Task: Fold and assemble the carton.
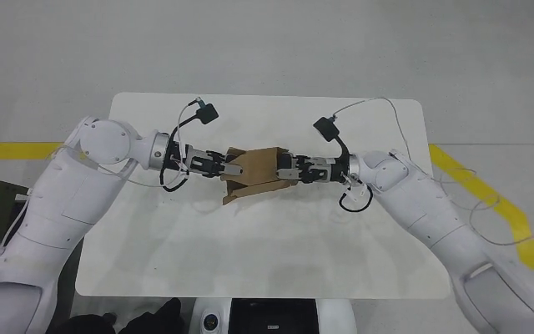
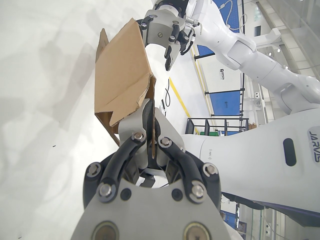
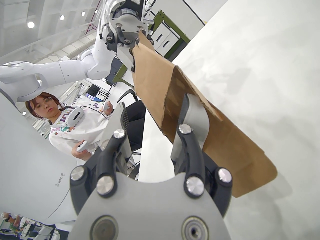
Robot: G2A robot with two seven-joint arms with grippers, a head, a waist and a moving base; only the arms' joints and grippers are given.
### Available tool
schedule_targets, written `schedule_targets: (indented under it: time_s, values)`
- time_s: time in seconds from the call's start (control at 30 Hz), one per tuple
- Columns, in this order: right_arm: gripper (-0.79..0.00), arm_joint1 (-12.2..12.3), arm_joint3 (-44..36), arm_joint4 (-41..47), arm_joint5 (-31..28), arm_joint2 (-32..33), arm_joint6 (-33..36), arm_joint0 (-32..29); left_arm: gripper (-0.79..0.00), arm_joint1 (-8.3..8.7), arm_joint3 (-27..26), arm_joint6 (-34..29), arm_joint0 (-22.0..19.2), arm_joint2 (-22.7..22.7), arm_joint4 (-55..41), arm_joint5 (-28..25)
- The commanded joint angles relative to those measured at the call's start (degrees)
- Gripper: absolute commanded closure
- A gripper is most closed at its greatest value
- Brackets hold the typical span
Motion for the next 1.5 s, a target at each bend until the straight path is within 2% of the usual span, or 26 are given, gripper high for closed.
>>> schedule_targets:
  time_s: [0.0,0.57,0.73,0.93,1.03,1.1,1.17,1.2,1.23,1.37,1.47]
  values:
    - [-0.382,-0.24,0.15,0.47,-0.13,-0.79,-0.13,0.28,0.000,-0.09,-0.02,-0.13,0.00,0.16,0.22,0.05]
    - [-0.296,-1.26,1.36,5.71,-1.24,-8.14,-1.24,3.33,0.000,-0.84,0.82,-1.53,-0.37,1.36,2.36,-0.14]
    - [-0.185,-1.40,1.41,6.37,-1.24,-9.88,-1.24,4.10,0.000,-0.93,0.82,-2.24,-0.40,1.42,2.83,-0.23]
    - [-0.132,-1.69,1.93,7.35,-1.24,-11.63,-1.24,5.04,0.000,-1.14,0.39,-2.52,-0.56,1.62,3.13,-0.37]
    - [-0.077,-1.81,2.19,7.70,-1.24,-12.17,-1.24,5.30,0.000,-1.21,0.51,-2.54,-0.58,1.60,3.19,-0.47]
    - [-0.025,-1.89,2.35,7.94,-1.24,-12.51,-1.24,5.48,-0.092,-1.25,0.72,-2.50,-0.55,1.55,3.16,-0.60]
    - [0.000,-1.94,2.42,8.13,-1.24,-12.76,-1.24,5.62,-0.262,-1.28,0.88,-2.44,-0.51,1.47,3.18,-0.52]
    - [0.000,-1.97,2.44,8.14,-1.24,-12.92,-1.24,5.66,-0.603,-1.29,0.93,-2.35,-0.52,1.38,3.27,-0.59]
    - [0.000,-1.99,2.46,8.23,-1.24,-13.02,-1.24,5.73,-0.785,-1.30,0.96,-2.31,-0.51,1.32,3.33,-0.60]
    - [0.000,-2.09,2.79,8.37,-1.24,-12.84,-1.24,5.95,-0.785,-1.41,1.24,-1.76,-0.23,0.78,1.07,-0.96]
    - [0.000,-2.24,3.25,7.95,-1.24,-12.11,-1.24,5.90,-0.785,-1.64,2.11,-1.36,0.61,-0.08,-5.56,-1.44]
